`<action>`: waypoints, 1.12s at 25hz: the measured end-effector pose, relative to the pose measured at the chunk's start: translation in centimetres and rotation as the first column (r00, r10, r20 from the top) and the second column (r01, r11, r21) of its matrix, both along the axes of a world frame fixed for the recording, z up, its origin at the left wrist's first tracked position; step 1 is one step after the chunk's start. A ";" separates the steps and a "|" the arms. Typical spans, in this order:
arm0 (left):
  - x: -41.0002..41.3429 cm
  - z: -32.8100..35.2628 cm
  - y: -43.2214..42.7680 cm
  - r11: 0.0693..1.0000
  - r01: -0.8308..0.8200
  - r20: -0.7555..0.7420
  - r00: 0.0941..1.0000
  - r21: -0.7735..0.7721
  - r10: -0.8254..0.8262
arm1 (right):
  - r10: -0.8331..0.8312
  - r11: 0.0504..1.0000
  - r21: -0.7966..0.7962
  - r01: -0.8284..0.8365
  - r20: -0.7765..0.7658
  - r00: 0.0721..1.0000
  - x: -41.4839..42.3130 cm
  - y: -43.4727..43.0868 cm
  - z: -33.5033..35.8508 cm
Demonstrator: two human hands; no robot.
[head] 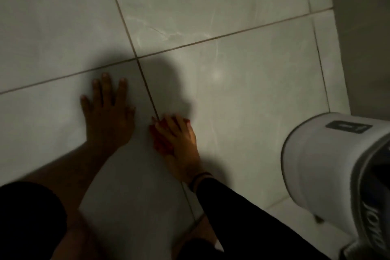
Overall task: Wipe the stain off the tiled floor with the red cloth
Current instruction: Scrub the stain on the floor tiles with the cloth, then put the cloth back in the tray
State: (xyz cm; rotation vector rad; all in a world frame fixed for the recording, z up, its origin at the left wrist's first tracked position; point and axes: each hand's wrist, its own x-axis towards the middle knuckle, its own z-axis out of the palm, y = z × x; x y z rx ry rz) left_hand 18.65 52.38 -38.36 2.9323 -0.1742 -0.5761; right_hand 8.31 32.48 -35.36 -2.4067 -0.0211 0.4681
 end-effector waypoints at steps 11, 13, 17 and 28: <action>-7.5 32.3 -21.9 0.630 -0.707 -0.907 0.422 -0.320 0.013 | -0.609 -0.294 0.374 0.879 -0.782 0.129 -8.7 -12.5 29.7; -8.2 37.4 -26.4 0.715 -0.554 -0.872 0.461 -0.426 -0.162 | -0.705 -0.339 0.351 0.873 -0.709 0.011 -11.7 -17.3 34.2; -9.9 41.7 -36.7 0.804 -0.151 -0.736 0.524 -0.575 -0.428 | -0.776 -0.451 0.343 0.824 -0.607 -0.172 -15.9 -25.6 37.7; -15.4 33.4 -57.9 0.728 0.632 -0.395 0.617 -0.267 -0.681 | -0.765 -0.432 0.049 0.901 -0.548 -0.337 -19.6 -41.4 27.8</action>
